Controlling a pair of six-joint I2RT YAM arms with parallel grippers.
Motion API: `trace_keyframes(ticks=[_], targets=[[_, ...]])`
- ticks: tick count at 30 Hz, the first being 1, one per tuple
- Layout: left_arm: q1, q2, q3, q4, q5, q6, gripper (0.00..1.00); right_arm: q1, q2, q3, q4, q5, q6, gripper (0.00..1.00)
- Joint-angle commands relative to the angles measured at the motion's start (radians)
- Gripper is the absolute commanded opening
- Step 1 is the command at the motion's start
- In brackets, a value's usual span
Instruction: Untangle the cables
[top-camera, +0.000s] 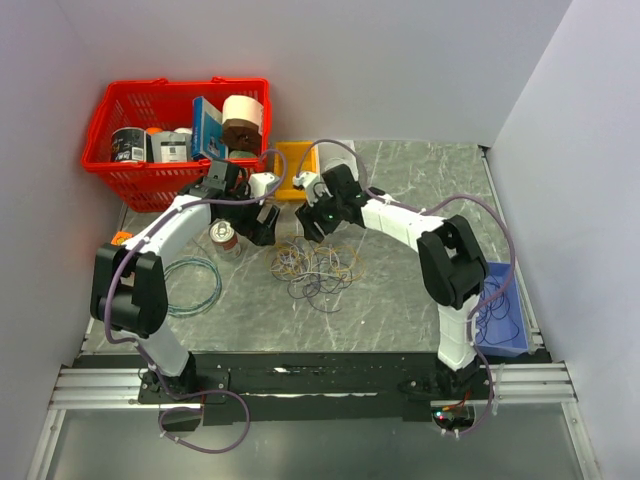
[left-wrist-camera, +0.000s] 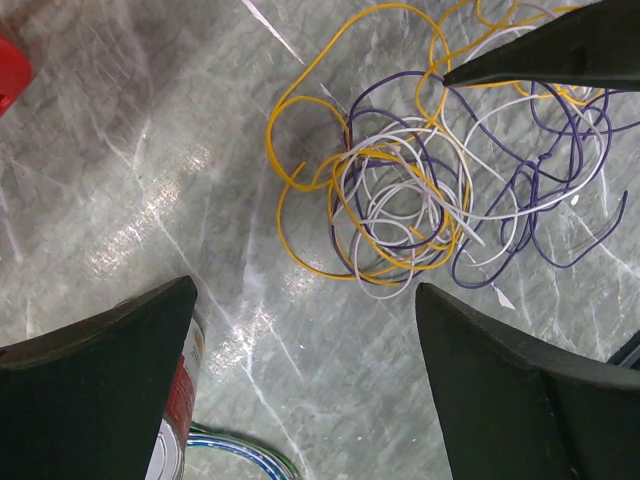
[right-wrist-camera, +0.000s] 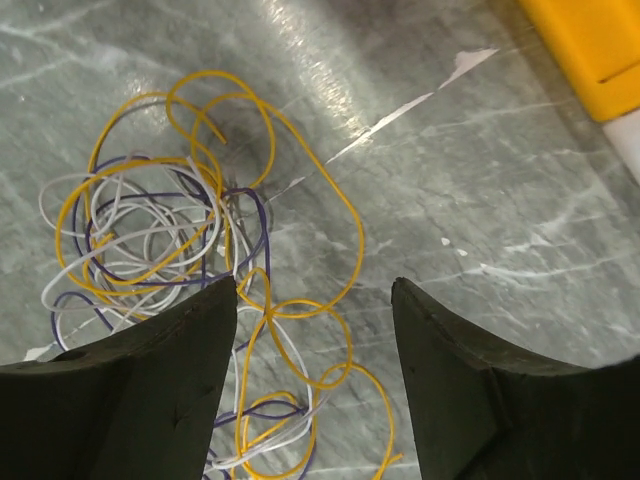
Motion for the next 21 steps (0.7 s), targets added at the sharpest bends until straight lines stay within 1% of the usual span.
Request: trace_keyframes(ticks=[1,3,5,6,7,9,10,13,17,21], targets=[[0.002,0.007,0.033,-0.014,0.01,0.0,0.98,0.002,-0.026,0.011,-0.004,-0.032,-0.051,0.7],[0.002,0.01,0.032,-0.009,0.016,-0.005,0.98,0.001,-0.048,-0.006,-0.001,-0.027,-0.048,0.72],[0.001,0.022,0.038,0.003,0.04,-0.011,0.99,-0.01,-0.08,-0.029,0.007,-0.036,-0.022,0.75],[-0.001,0.03,0.044,0.005,0.054,-0.012,0.97,-0.016,-0.094,-0.055,0.018,-0.041,-0.008,0.77],[-0.004,0.048,0.073,0.006,0.091,-0.013,0.94,-0.022,-0.109,-0.07,0.03,-0.044,0.026,0.79],[-0.024,0.07,0.124,0.017,0.116,-0.009,0.9,-0.047,-0.157,-0.127,0.071,-0.055,0.058,0.83],[-0.031,0.095,0.135,0.029,0.12,-0.005,0.85,-0.056,-0.172,-0.145,0.087,-0.056,0.089,0.84],[-0.081,0.149,0.164,0.084,0.133,0.023,0.76,-0.074,-0.226,-0.216,0.134,-0.075,0.136,0.87],[-0.159,0.203,0.172,0.133,0.114,0.105,0.75,-0.094,-0.295,-0.283,0.145,-0.069,0.158,0.89],[-0.199,0.203,0.113,0.257,0.114,0.161,0.78,-0.128,-0.341,-0.383,0.177,-0.065,0.188,0.9]])
